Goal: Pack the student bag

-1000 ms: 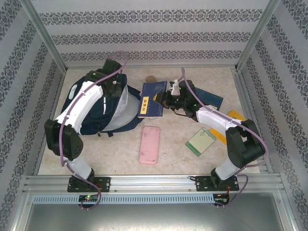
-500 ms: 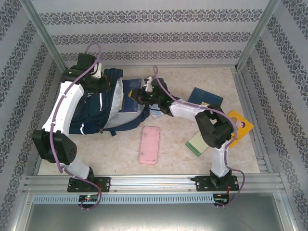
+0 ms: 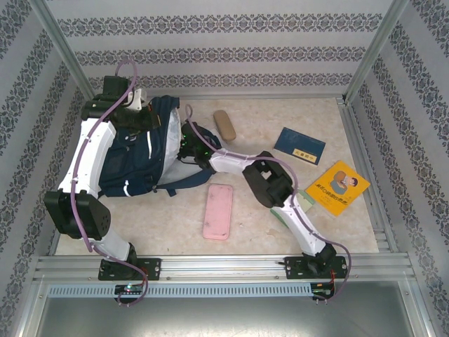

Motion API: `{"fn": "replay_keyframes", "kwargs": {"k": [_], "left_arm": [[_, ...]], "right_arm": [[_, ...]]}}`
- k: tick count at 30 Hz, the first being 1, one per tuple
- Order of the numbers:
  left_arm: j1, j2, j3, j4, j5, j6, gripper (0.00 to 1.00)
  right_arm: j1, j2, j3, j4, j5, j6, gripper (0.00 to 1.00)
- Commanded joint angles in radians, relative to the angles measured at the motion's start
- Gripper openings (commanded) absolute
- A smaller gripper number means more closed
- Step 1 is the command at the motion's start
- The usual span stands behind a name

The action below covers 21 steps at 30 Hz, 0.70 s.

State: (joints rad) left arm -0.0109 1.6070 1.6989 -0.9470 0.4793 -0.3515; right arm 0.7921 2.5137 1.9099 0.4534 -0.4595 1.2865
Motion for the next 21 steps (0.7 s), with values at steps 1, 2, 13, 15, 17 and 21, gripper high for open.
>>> {"fn": "replay_keyframes", "kwargs": {"k": [1,2,13,15,17,21], "left_arm": [[0.003,-0.061,0.059,0.134,0.085,-0.03,0.0],[0.003,-0.06,0.059,0.132,0.086,-0.03,0.0],[0.005,-0.053,0.043,0.124,0.061,-0.007,0.0],[0.005,-0.051,0.036,0.121,0.045,0.0,0.0],[0.006,-0.052,0.026,0.12,0.029,0.014,0.0],[0.008,-0.053,0.007,0.106,-0.019,0.046,0.0]], "right_arm": [[0.017,0.088,0.137,-0.042,0.008,0.045,0.0],[0.021,0.109,0.173,-0.071,0.005,0.045,0.0],[0.023,0.008,0.151,-0.373,0.05,-0.167,0.48],[0.017,-0.027,0.125,-0.404,0.057,-0.183,0.49],[0.011,-0.075,0.076,-0.42,0.07,-0.198,0.53],[-0.001,-0.165,-0.027,-0.438,0.094,-0.241,0.55]]}}
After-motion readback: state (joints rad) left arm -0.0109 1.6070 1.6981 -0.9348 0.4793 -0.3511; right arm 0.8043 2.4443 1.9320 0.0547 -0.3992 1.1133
